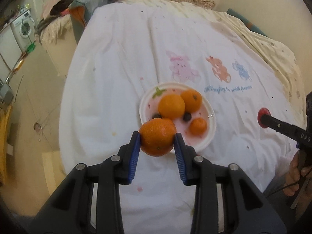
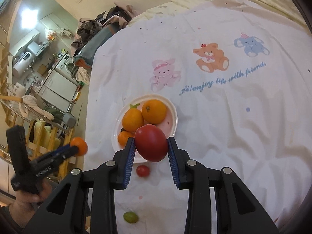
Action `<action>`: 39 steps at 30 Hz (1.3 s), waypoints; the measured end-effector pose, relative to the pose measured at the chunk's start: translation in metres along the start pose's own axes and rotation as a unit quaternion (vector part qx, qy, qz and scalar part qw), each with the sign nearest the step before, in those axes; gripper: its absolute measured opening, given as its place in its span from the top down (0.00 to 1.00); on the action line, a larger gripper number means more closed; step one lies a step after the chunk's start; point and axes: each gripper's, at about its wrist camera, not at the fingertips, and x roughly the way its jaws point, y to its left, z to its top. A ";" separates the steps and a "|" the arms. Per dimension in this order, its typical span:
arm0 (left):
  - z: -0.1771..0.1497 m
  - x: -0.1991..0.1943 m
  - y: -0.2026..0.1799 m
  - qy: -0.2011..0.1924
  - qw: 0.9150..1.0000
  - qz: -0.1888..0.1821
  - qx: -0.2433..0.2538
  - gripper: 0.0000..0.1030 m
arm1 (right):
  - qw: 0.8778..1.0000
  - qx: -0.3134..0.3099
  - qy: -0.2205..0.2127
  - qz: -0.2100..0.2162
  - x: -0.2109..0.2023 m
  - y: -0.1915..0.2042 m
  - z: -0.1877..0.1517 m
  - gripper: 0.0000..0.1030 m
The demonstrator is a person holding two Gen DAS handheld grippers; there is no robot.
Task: Organize fruits
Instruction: 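Carry the tangerine and red tomato in both tools over the plate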
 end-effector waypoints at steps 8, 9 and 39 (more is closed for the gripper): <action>0.031 0.031 0.005 0.013 1.000 0.019 -0.003 0.70 | 1.000 -0.011 0.007 -0.006 0.028 -0.002 0.029 0.66; 0.034 0.036 0.005 0.015 1.000 0.022 -0.005 0.70 | 1.000 -0.016 0.009 -0.007 0.032 -0.001 0.031 0.66; 0.068 0.135 0.026 0.094 0.992 -0.001 -0.085 0.68 | 0.992 -0.033 0.120 -0.009 0.142 -0.011 0.039 0.66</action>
